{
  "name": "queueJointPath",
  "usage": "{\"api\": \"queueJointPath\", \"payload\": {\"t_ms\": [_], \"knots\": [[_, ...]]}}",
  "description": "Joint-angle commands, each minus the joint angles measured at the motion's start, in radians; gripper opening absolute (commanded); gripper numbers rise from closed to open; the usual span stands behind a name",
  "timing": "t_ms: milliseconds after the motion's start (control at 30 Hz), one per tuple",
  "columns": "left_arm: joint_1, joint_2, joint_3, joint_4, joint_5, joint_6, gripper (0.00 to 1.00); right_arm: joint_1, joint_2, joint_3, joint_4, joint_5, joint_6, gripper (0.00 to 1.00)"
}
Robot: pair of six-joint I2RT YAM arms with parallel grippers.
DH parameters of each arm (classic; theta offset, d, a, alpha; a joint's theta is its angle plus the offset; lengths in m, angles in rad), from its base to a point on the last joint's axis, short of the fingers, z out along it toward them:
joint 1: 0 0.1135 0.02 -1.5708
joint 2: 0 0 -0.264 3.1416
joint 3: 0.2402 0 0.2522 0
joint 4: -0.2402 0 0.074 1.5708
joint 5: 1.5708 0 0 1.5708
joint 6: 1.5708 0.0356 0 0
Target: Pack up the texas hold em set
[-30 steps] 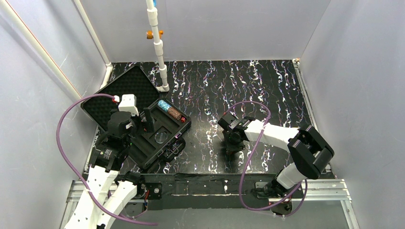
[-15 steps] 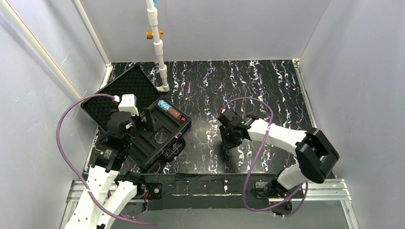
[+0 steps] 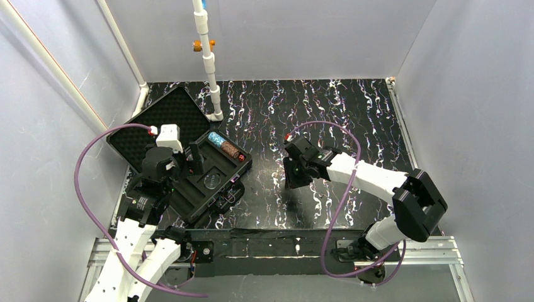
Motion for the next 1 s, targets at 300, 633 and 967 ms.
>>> {"api": "queueJointPath", "payload": {"t_ms": [300, 633, 967], "knots": [[-0.005, -0.001, 0.020, -0.015, -0.013, 0.006, 0.93, 0.012, 0.043, 0.161, 0.102, -0.073, -0.023, 0.11], [-0.005, -0.006, 0.020, -0.014, -0.022, 0.006, 0.93, 0.040, 0.173, 0.304, 0.141, -0.105, -0.026, 0.11], [-0.005, -0.015, 0.020, -0.016, -0.036, 0.006, 0.93, 0.086, 0.361, 0.514, 0.182, -0.096, -0.028, 0.11]]}}
